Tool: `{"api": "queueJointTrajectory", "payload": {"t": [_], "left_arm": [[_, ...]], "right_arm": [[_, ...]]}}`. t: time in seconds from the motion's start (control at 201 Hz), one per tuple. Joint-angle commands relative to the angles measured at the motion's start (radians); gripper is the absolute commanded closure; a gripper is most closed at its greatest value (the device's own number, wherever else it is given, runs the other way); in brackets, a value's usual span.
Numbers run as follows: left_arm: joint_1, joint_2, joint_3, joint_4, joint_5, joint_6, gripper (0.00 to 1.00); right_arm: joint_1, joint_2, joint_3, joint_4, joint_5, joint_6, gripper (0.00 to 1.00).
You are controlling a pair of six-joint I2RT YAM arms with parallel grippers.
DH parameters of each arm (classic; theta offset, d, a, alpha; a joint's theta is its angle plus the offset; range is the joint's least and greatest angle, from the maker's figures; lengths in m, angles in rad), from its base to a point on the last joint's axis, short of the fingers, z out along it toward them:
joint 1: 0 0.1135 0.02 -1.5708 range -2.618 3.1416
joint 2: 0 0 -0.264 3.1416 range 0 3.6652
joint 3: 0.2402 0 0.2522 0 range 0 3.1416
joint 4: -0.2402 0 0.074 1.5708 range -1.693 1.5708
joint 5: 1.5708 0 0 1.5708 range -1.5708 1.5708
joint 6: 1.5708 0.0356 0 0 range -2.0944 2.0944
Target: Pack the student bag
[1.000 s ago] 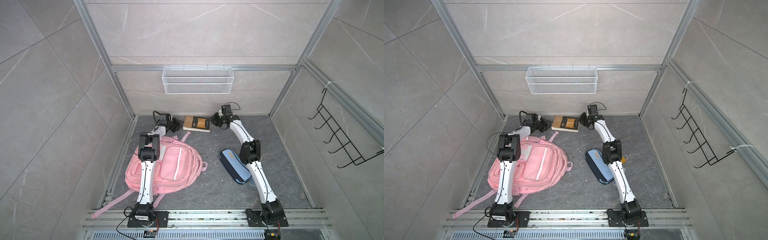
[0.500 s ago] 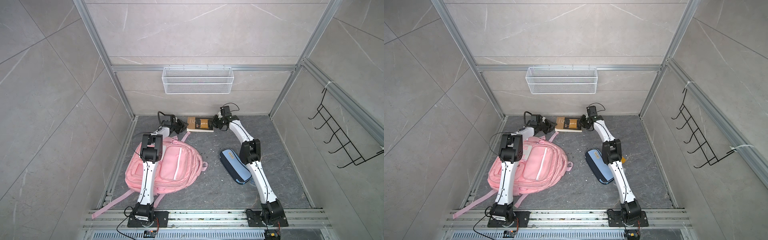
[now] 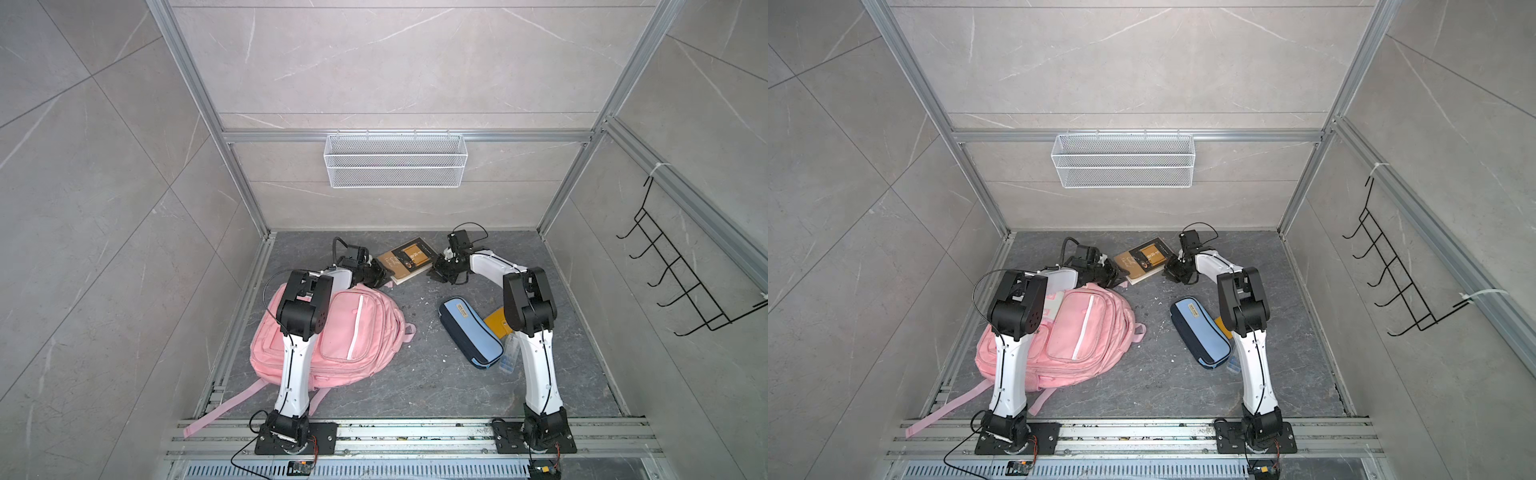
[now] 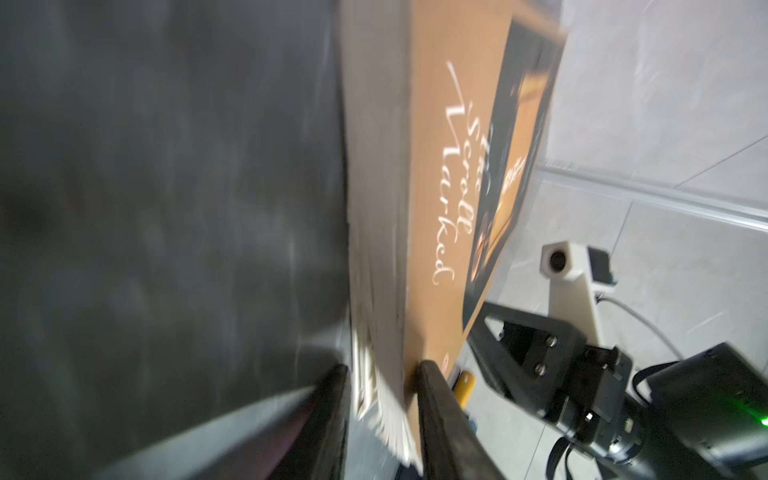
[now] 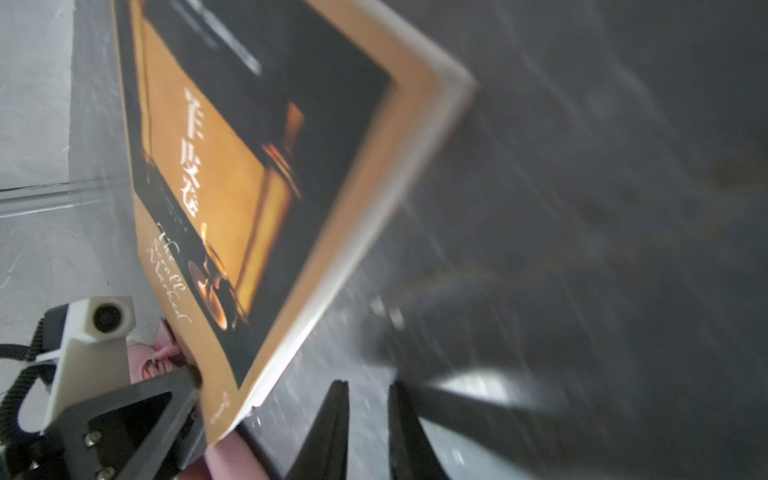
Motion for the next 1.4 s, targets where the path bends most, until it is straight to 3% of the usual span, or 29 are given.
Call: {"api": "queueJointTrajectory", "payload": {"t": [0.0, 0.125, 0.254, 0.433, 0.573, 0.697, 0.897, 1.19, 1.4], "left_arm": [[-0.020, -0.126, -0.111, -0.057, -0.020, 0.023, 0.69], [-0.008, -0.257, -0.188, -0.124, -0.058, 0.076, 0.69], [0.051, -0.290, -0.110, -0.253, -0.042, 0.180, 0.67], [0.119, -0.174, 0.092, -0.342, 0.037, 0.268, 0.63], [0.122, -0.025, 0.323, -0.419, 0.049, 0.350, 0.59], [0.123, 0.122, 0.505, -0.477, 0.058, 0.377, 0.59], [0.114, 0.223, 0.602, -0.479, 0.059, 0.369, 0.58], [0.071, 0.241, 0.511, -0.441, 0.095, 0.351, 0.58], [0.011, 0.194, 0.403, -0.402, 0.148, 0.350, 0.58]], "right_arm": [[-0.011, -0.059, -0.114, 0.050, -0.013, -0.019, 0.77], [-0.020, -0.120, -0.149, 0.094, -0.053, -0.046, 0.73], [-0.024, -0.138, -0.139, 0.075, -0.049, -0.027, 0.63], [-0.024, -0.108, -0.076, 0.070, -0.056, 0.020, 0.41], [-0.022, -0.076, -0.016, 0.082, -0.052, 0.071, 0.31], [-0.022, -0.049, 0.019, 0.081, -0.023, 0.103, 0.32], [-0.013, -0.001, 0.079, 0.040, 0.021, 0.120, 0.35], [0.016, 0.056, 0.123, -0.026, 0.055, 0.088, 0.36], [0.025, 0.065, 0.088, -0.024, 0.073, 0.076, 0.52]]}}
